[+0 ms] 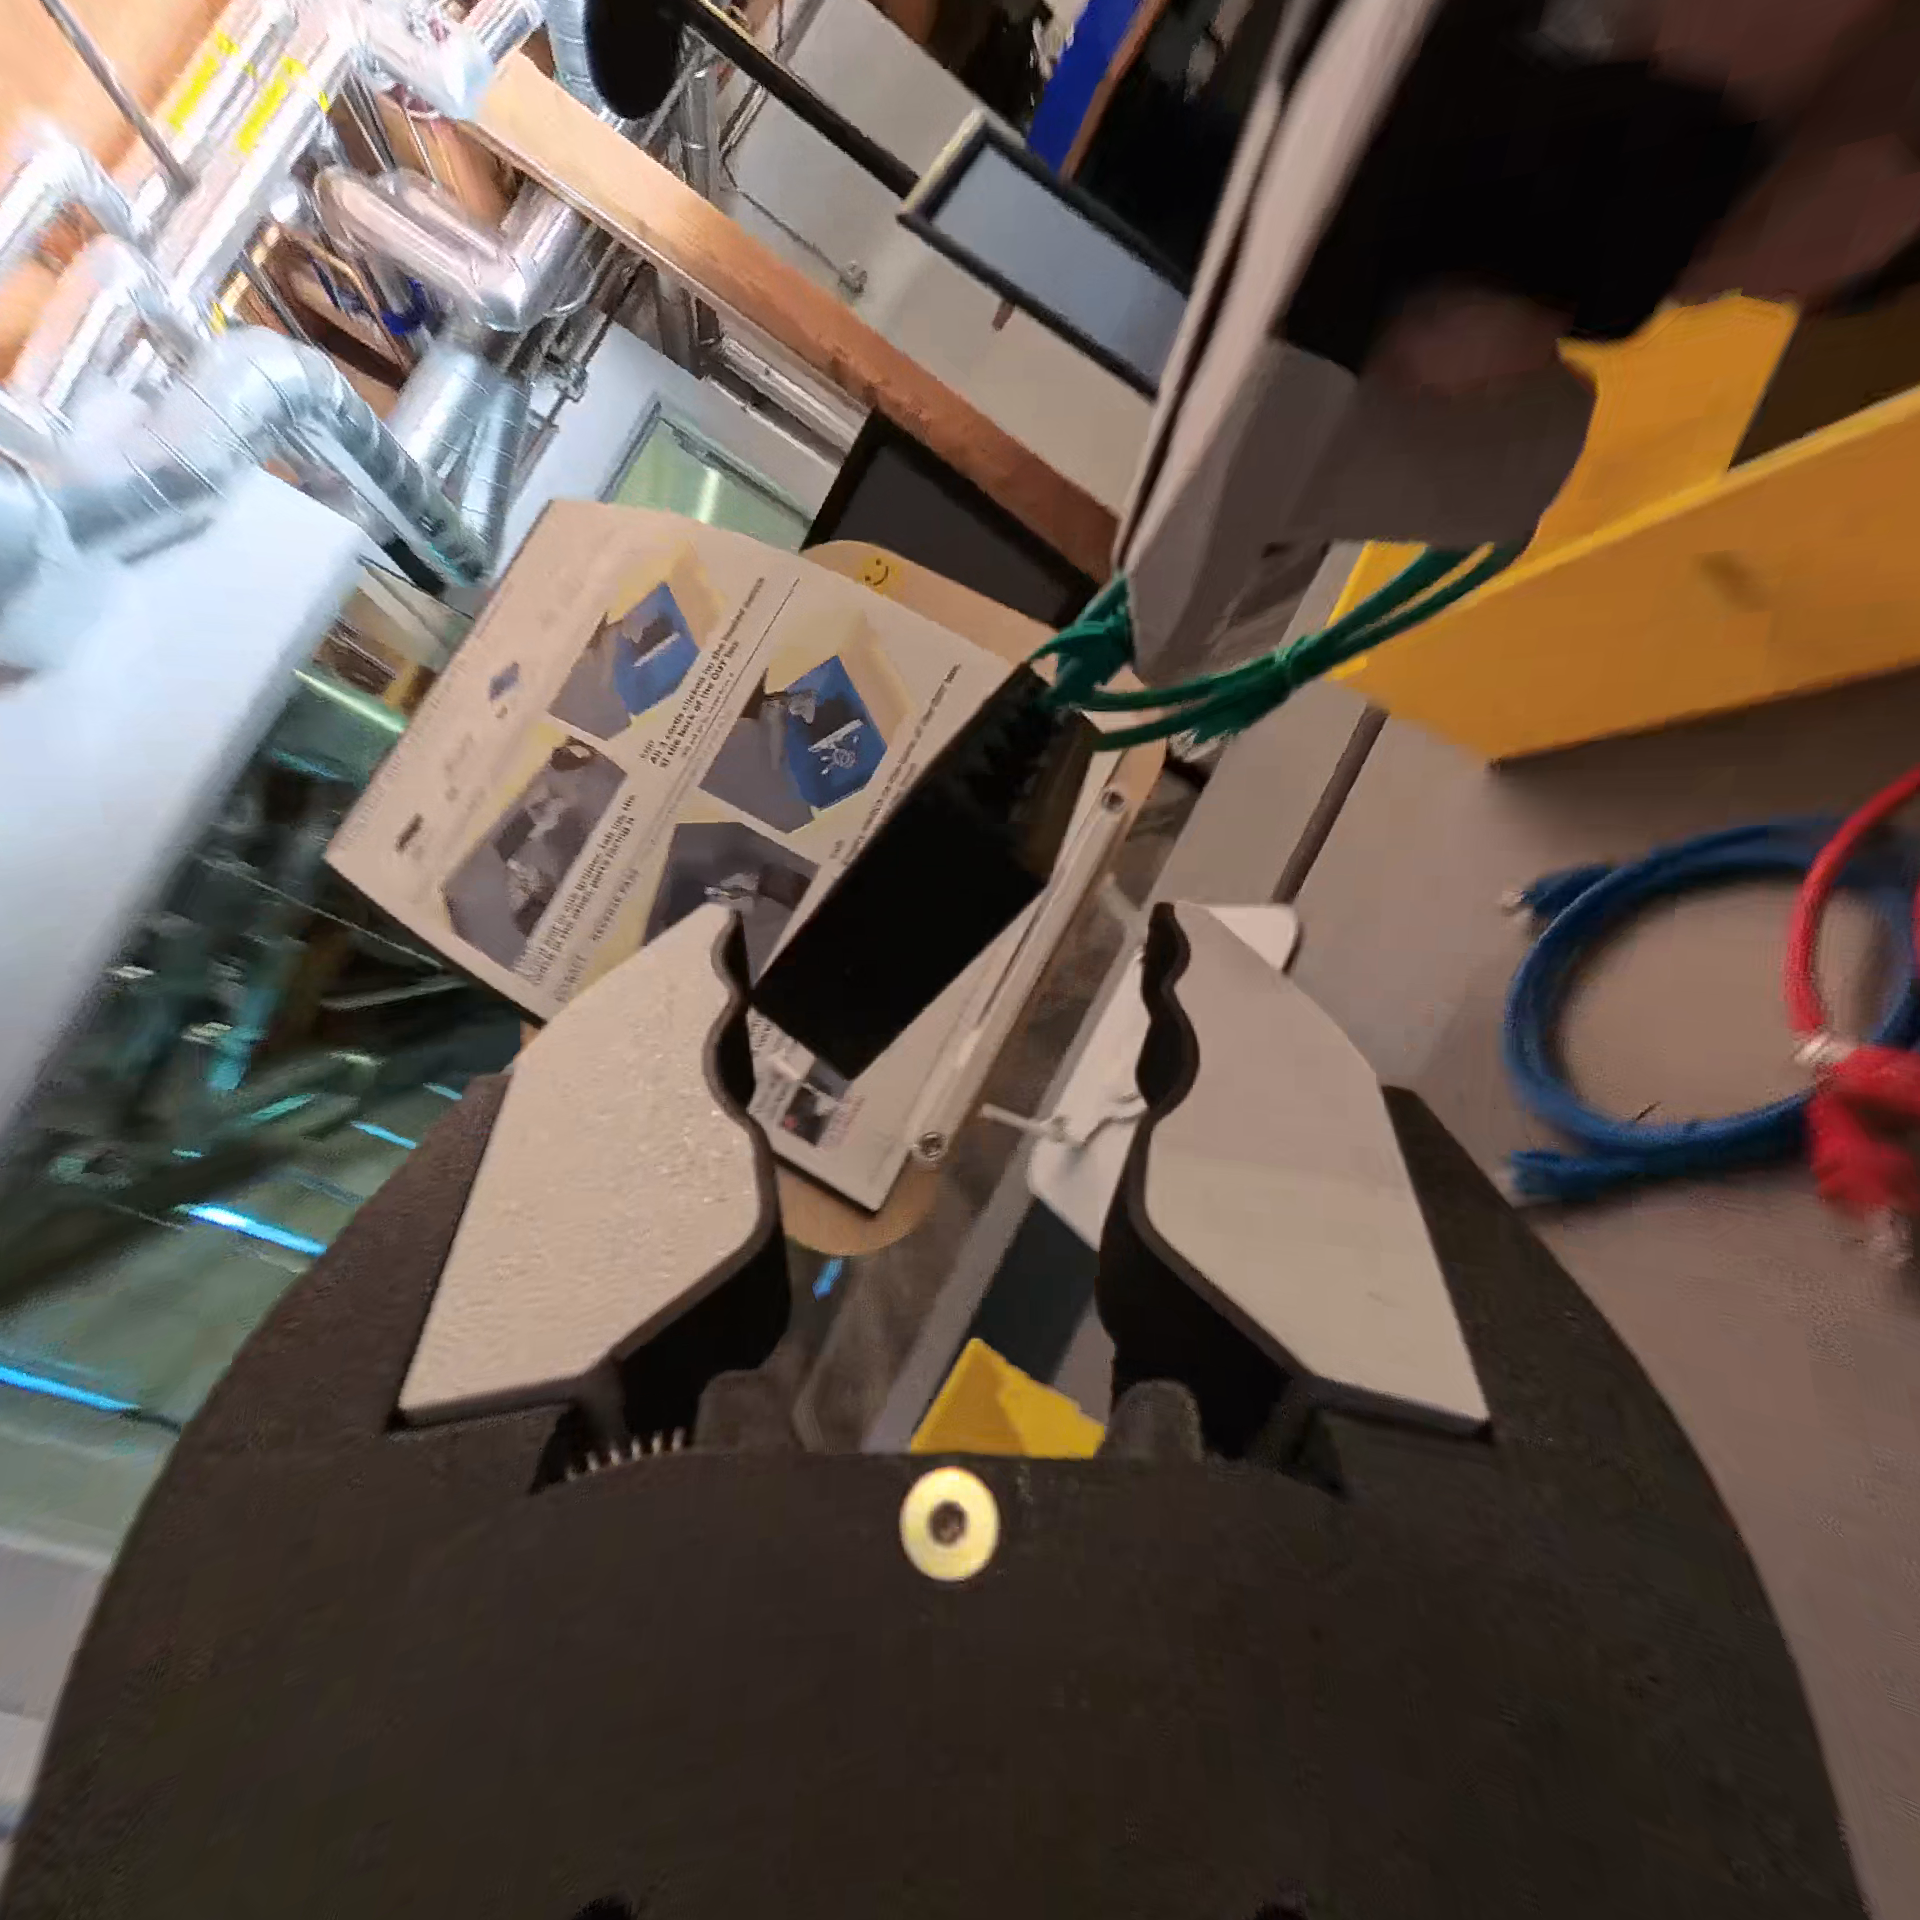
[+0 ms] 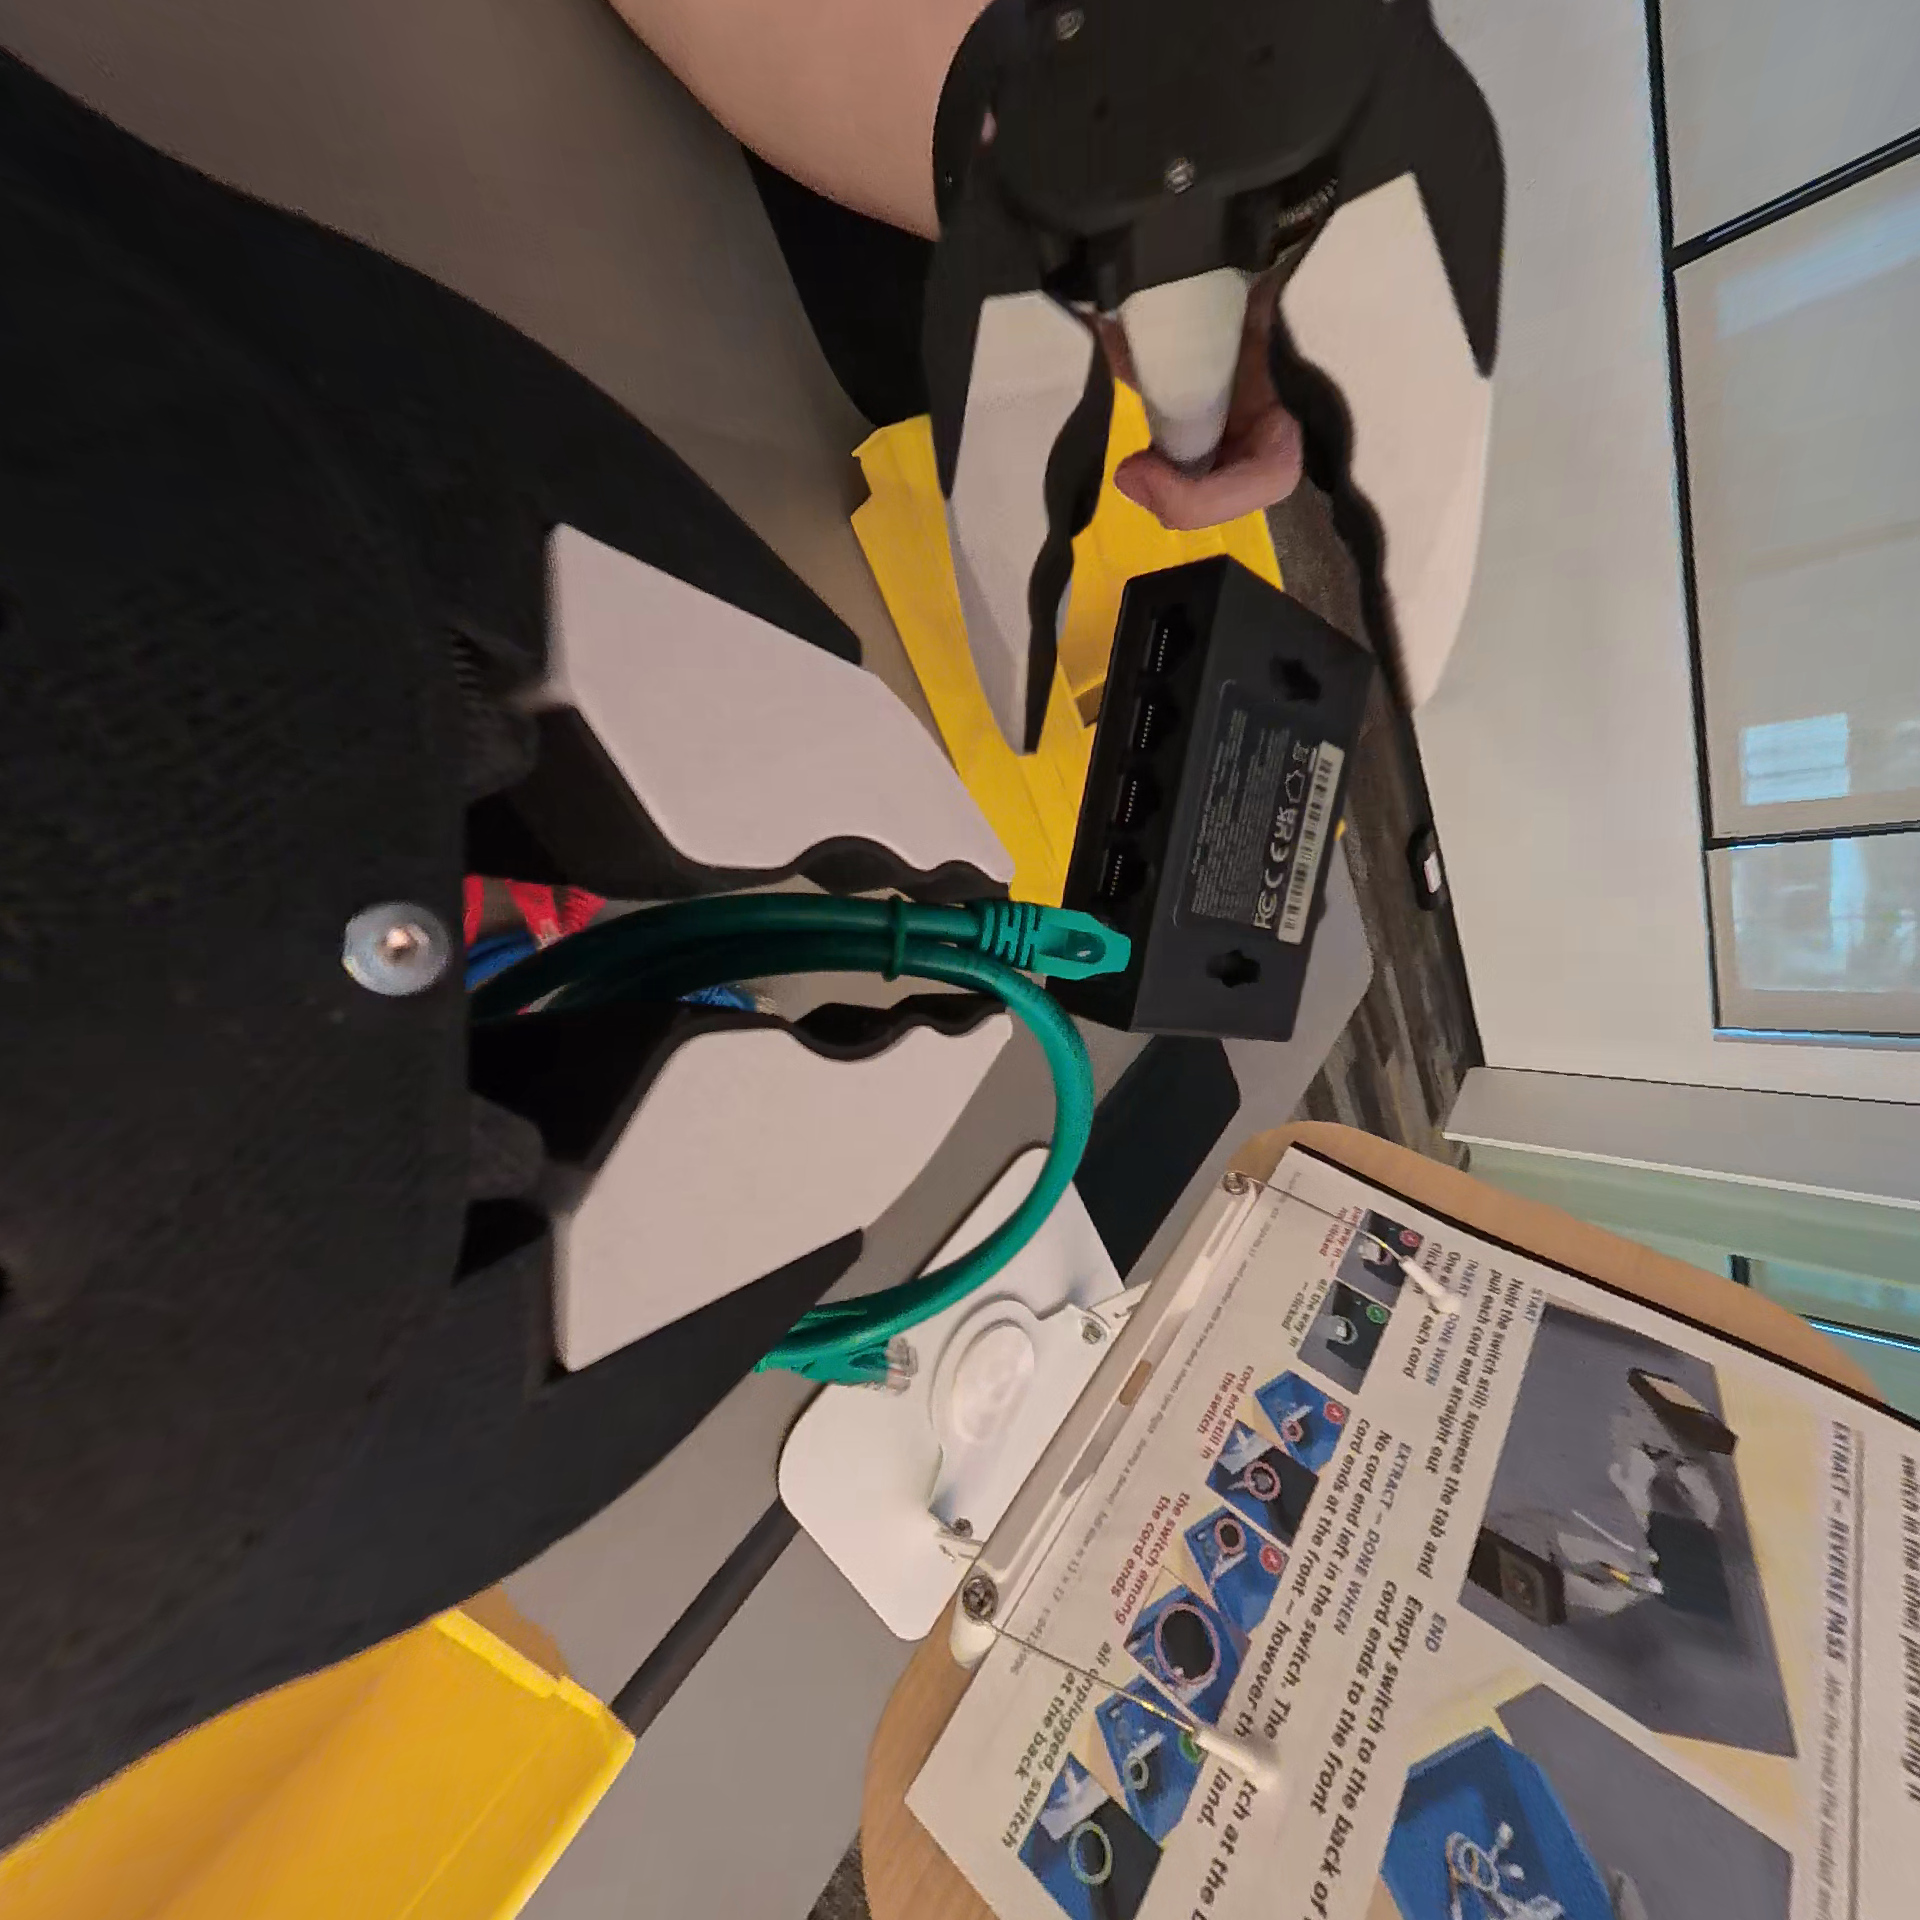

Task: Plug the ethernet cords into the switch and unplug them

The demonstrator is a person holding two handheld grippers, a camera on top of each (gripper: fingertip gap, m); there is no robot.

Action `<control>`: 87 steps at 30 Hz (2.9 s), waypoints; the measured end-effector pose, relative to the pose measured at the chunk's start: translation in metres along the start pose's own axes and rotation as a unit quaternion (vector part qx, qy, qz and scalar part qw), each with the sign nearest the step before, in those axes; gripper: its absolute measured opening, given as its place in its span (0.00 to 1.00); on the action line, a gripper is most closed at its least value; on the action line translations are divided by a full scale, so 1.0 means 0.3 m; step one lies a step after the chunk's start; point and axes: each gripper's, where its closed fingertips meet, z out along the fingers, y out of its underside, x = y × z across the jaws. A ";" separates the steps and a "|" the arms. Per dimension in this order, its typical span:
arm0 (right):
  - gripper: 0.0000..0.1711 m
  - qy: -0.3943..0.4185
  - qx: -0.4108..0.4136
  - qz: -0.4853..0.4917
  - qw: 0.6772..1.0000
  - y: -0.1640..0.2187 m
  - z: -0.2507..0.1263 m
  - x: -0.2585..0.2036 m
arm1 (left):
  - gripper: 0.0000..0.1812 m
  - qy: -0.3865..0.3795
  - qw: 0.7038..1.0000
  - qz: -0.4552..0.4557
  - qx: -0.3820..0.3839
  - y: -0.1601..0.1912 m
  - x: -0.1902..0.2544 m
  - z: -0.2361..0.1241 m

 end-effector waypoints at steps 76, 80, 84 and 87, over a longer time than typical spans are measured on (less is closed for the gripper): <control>0.15 0.274 -0.194 0.141 0.931 0.705 0.100 -0.068 | 0.16 -0.165 0.985 0.004 -0.042 0.065 -0.294 -0.114; 0.11 0.279 -0.227 0.135 0.923 0.728 0.112 -0.061 | 0.16 -0.161 0.986 0.003 -0.040 0.064 -0.288 -0.109; 0.12 0.290 -0.232 0.128 0.920 0.720 0.119 -0.054 | 0.16 -0.156 0.987 0.003 -0.040 0.062 -0.279 -0.101; 0.12 0.287 -0.246 0.142 0.915 0.736 0.132 -0.047 | 0.16 -0.150 0.988 0.004 -0.041 0.060 -0.270 -0.096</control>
